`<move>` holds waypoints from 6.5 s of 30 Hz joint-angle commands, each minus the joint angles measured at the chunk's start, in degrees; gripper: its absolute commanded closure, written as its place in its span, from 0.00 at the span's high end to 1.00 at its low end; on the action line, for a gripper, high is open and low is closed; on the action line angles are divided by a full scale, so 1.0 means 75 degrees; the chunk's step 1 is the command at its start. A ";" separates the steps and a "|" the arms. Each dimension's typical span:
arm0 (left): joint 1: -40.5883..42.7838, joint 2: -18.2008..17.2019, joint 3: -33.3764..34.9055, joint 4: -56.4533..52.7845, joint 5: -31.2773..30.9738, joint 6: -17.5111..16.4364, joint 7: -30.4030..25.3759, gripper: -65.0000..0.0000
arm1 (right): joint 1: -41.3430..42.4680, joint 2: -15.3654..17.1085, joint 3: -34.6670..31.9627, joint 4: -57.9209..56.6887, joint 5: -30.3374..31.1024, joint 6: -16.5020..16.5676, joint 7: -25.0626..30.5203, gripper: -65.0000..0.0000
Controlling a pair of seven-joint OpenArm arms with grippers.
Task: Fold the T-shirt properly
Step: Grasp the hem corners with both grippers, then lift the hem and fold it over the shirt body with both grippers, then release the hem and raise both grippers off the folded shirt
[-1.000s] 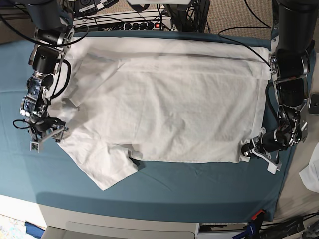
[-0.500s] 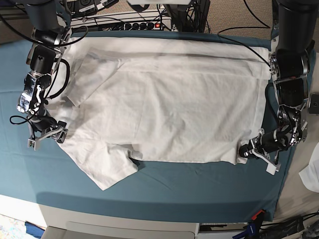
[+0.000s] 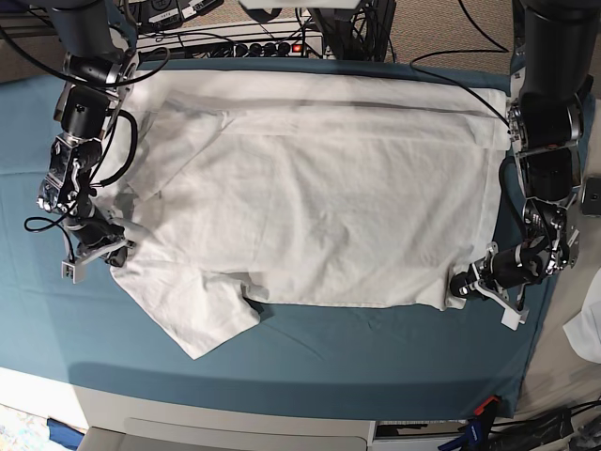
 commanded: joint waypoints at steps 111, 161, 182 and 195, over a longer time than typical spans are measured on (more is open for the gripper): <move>0.3051 -0.2008 -0.0976 0.2127 -0.5063 -0.1607 0.4353 0.00 | -0.4867 0.0650 0.2165 0.5304 0.2838 0.1605 -0.2541 0.00; 0.3089 -0.2116 -0.1425 0.2127 -0.5063 -0.1607 0.4353 0.38 | -0.4978 0.0653 0.2165 0.5304 0.2841 0.1605 -0.3483 0.18; 0.3092 -0.2576 -0.1425 0.2556 -0.5063 -0.0816 0.4353 0.38 | -0.4972 0.0653 0.4360 0.6872 0.3669 0.1605 -0.3975 0.19; 0.3083 -0.2833 -0.1425 0.3923 -0.5063 -0.1276 0.4353 0.38 | -0.3450 0.0632 0.3975 0.6522 0.2428 0.1605 -0.3002 0.30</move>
